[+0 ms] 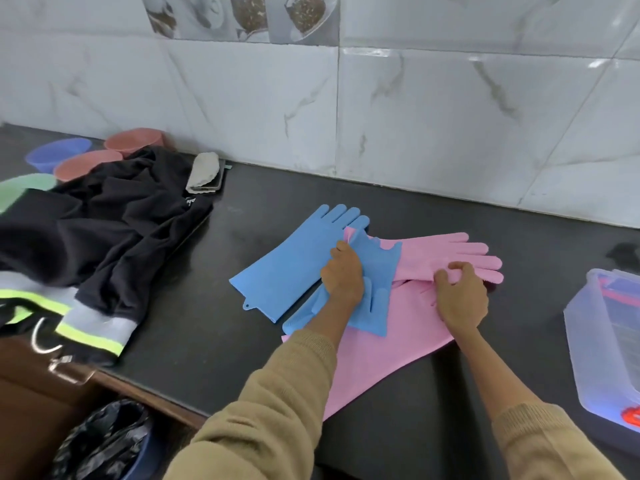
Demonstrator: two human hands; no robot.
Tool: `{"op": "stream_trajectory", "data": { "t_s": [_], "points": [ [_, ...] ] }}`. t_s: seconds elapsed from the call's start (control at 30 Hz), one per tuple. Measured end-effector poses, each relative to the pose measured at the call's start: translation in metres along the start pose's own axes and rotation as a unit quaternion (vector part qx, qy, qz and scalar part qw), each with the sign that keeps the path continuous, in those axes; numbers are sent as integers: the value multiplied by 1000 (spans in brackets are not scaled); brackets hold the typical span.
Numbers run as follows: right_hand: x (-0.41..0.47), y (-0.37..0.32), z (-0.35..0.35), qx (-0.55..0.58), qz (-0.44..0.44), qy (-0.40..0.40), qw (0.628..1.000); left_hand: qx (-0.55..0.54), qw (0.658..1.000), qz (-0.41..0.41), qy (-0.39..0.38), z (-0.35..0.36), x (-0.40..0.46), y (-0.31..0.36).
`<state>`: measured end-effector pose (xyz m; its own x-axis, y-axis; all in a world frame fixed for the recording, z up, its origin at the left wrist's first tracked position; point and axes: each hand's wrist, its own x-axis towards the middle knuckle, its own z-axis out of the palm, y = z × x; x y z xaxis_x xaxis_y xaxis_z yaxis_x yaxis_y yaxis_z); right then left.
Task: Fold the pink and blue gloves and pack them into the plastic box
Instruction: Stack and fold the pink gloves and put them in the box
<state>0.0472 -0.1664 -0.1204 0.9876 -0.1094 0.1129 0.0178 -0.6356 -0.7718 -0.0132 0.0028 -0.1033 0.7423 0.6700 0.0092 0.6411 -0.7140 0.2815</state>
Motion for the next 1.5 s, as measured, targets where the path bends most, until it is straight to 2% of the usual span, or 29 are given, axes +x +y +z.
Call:
{"op": "stream_trajectory", "data": {
  "t_s": [0.27,0.57,0.83,0.93,1.07,1.17,1.23,1.3,1.4,1.5],
  "points": [
    [-10,-58,68,45,-133,-134,981,1,987,-150,60,-22,12,-88],
    [-49,-137,152,58,-247,-282,925,54,952,-292,77,-54,8,-197],
    [-58,-171,196,59,-299,-325,895,94,934,-329,102,-72,20,-236],
    [-62,-177,204,57,-312,-330,889,71,929,-339,126,-71,21,-247],
    [-55,-175,202,22,-309,-313,898,24,921,-349,169,-70,14,-251],
    [-45,-175,193,-27,-293,-300,907,45,908,-363,205,-77,10,-236],
    [-38,-170,183,-37,-270,-310,911,59,914,-331,226,-79,8,-213],
    [-32,-158,168,-18,-228,-336,914,38,945,-243,215,-71,1,-180],
    [-34,-132,137,-15,-188,-334,923,15,985,-111,132,-43,-21,-121],
    [-53,-111,107,-53,-176,-314,931,45,995,-69,49,-16,-52,-78]
  ]
}}
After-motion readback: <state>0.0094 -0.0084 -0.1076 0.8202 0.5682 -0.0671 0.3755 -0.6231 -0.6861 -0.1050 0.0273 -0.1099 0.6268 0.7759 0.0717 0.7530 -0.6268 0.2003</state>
